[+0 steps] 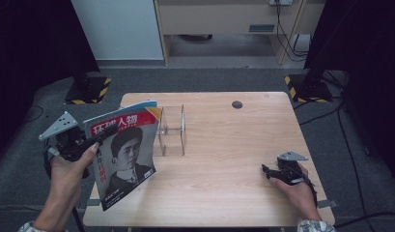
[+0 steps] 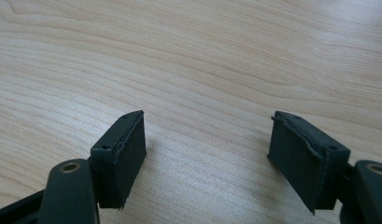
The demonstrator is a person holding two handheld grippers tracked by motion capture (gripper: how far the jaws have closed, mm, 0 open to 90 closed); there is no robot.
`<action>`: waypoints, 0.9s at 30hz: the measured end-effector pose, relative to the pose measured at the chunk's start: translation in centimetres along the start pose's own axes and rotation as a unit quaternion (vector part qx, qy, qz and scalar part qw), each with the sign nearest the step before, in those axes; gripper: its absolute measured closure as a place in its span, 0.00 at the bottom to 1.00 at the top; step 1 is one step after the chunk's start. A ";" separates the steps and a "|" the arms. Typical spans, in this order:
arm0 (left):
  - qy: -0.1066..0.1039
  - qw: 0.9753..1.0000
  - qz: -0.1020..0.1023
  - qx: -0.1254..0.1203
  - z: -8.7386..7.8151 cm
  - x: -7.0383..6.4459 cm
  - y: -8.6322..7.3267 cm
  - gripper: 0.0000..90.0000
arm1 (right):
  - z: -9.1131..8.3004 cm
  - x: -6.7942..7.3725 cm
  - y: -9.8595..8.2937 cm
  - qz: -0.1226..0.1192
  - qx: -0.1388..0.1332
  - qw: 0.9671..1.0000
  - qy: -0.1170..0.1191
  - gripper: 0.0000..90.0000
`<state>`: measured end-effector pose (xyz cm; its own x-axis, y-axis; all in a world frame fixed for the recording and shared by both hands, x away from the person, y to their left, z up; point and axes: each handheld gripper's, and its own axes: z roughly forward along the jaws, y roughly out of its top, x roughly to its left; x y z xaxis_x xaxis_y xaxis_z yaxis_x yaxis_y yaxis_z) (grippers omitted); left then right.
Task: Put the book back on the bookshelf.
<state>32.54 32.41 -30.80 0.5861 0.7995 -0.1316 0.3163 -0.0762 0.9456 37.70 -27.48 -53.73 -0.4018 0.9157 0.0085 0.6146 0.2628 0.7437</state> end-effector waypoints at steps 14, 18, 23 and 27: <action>0.026 1.000 -0.008 -0.009 -2.1 1.4 -0.4 0.96 | 0.0 0.0 0.0 -0.001 0.000 1.000 0.000 0.30; 0.034 0.999 -0.010 -0.008 -2.8 1.8 -0.6 0.96 | 0.0 0.0 0.0 -0.001 0.000 1.000 0.000 0.30; 0.044 0.999 -0.014 -0.010 -3.5 2.4 -0.8 0.96 | 0.0 0.0 0.0 -0.001 0.000 1.000 0.000 0.30; 0.054 0.998 -0.018 -0.011 -3.8 3.0 -0.9 0.96 | 0.0 0.0 0.0 -0.001 0.000 1.000 0.000 0.30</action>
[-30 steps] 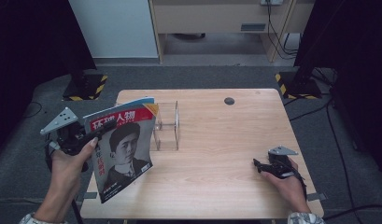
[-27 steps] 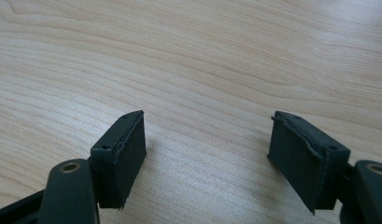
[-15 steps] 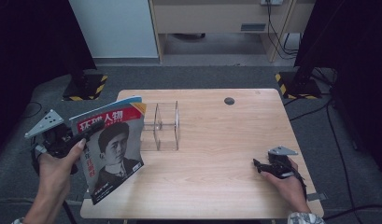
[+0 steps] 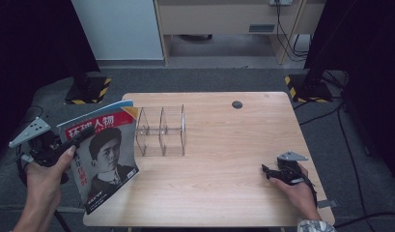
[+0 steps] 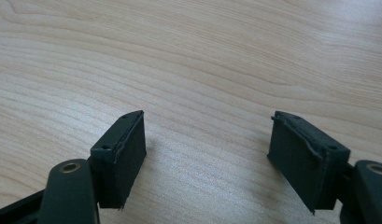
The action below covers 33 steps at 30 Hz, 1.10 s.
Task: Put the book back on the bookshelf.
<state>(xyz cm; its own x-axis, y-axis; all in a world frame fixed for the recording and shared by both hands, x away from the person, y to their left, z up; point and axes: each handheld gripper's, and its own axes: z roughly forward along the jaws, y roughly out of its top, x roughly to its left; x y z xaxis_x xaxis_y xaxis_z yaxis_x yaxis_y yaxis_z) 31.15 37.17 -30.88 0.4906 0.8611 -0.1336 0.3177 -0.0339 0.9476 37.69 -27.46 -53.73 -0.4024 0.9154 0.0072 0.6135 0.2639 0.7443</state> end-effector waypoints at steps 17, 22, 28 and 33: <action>0.032 0.999 -0.015 -0.019 2.3 2.6 0.9 0.96 | 0.0 0.0 0.0 0.000 0.002 1.000 0.002 0.30; 0.039 0.999 -0.014 -0.027 3.0 3.1 1.6 0.96 | 0.0 0.0 0.0 -0.002 0.001 1.000 0.002 0.30; 0.045 0.999 -0.007 -0.030 4.2 3.2 2.2 0.96 | 0.0 0.0 0.0 -0.002 0.001 1.000 0.002 0.30; 0.052 0.998 0.000 -0.029 5.3 3.2 2.2 0.96 | 0.0 0.0 0.0 -0.002 0.001 1.000 0.001 0.30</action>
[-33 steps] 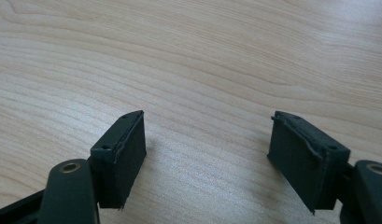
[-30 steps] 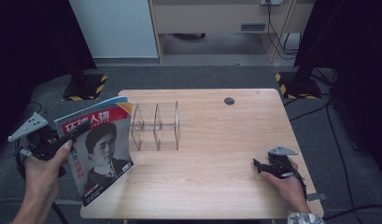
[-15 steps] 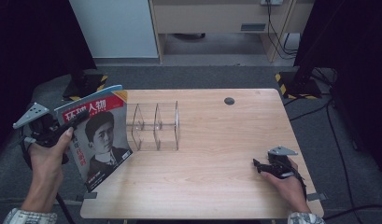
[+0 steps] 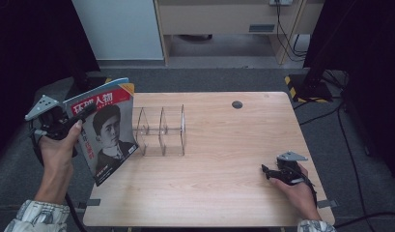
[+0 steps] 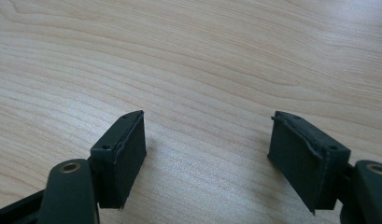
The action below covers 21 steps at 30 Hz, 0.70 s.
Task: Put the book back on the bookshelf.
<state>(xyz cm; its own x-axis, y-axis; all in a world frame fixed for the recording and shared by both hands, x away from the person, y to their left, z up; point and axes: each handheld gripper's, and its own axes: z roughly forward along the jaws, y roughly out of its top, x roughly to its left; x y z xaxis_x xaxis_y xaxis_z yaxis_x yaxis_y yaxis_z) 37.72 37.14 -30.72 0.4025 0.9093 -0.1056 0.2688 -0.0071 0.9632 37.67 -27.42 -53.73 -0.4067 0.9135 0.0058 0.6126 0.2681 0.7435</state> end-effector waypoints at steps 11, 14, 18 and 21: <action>0.011 1.000 0.005 -0.002 1.9 -0.1 -0.1 0.96 | 0.0 0.0 0.0 -0.002 0.000 1.000 0.001 0.30; 0.017 1.000 0.004 -0.005 2.1 0.0 0.0 0.96 | 0.0 0.0 0.0 -0.001 0.000 1.000 0.000 0.30; 0.022 1.000 0.001 -0.009 2.6 0.2 -0.1 0.96 | 0.0 0.0 0.0 -0.002 -0.001 1.000 0.001 0.30; 0.020 1.000 0.002 -0.010 3.1 0.2 -0.1 0.96 | 0.0 0.0 0.0 -0.002 -0.001 1.000 0.001 0.30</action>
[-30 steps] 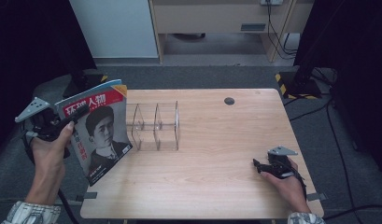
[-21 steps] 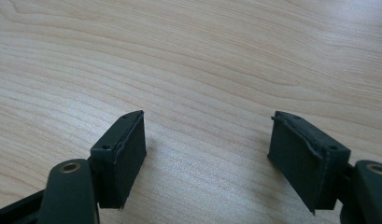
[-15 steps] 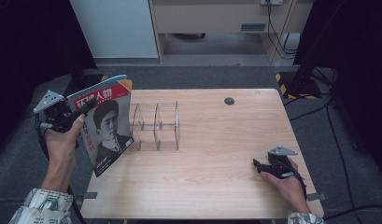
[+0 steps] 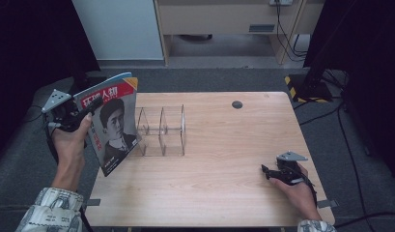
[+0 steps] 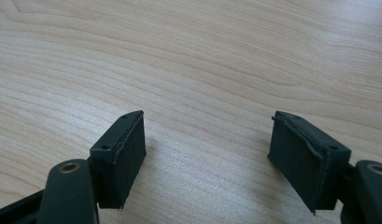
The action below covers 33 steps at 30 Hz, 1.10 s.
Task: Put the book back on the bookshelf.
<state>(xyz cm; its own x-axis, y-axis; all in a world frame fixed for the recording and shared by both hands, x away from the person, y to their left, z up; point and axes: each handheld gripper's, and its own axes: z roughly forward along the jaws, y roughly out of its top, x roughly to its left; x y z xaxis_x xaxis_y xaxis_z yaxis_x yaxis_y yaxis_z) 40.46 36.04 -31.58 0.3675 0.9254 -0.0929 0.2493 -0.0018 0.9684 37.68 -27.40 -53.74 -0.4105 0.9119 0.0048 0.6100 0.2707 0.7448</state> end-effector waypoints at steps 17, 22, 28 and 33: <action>0.008 1.000 0.022 -0.004 2.0 -0.7 -0.1 0.96 | 0.0 0.0 0.0 0.000 0.000 1.000 0.000 0.30; 0.008 1.000 0.023 -0.015 2.5 -0.7 -0.3 0.96 | 0.0 0.0 0.0 0.000 0.000 1.000 0.000 0.30; 0.011 0.999 0.023 -0.018 2.9 -1.0 -0.7 0.96 | 0.0 0.1 0.0 0.001 0.000 1.000 -0.001 0.30; 0.014 0.999 0.031 -0.015 3.1 -1.1 -0.9 0.96 | 0.0 0.1 0.0 0.003 0.000 1.000 0.000 0.30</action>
<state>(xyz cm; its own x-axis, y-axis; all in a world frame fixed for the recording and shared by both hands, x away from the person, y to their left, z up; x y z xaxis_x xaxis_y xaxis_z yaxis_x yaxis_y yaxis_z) 42.62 33.87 -33.05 0.3555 0.9343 -0.0256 0.2003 -0.0494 0.9785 37.63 -27.28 -53.75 -0.4072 0.9133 0.0086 0.6115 0.2656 0.7453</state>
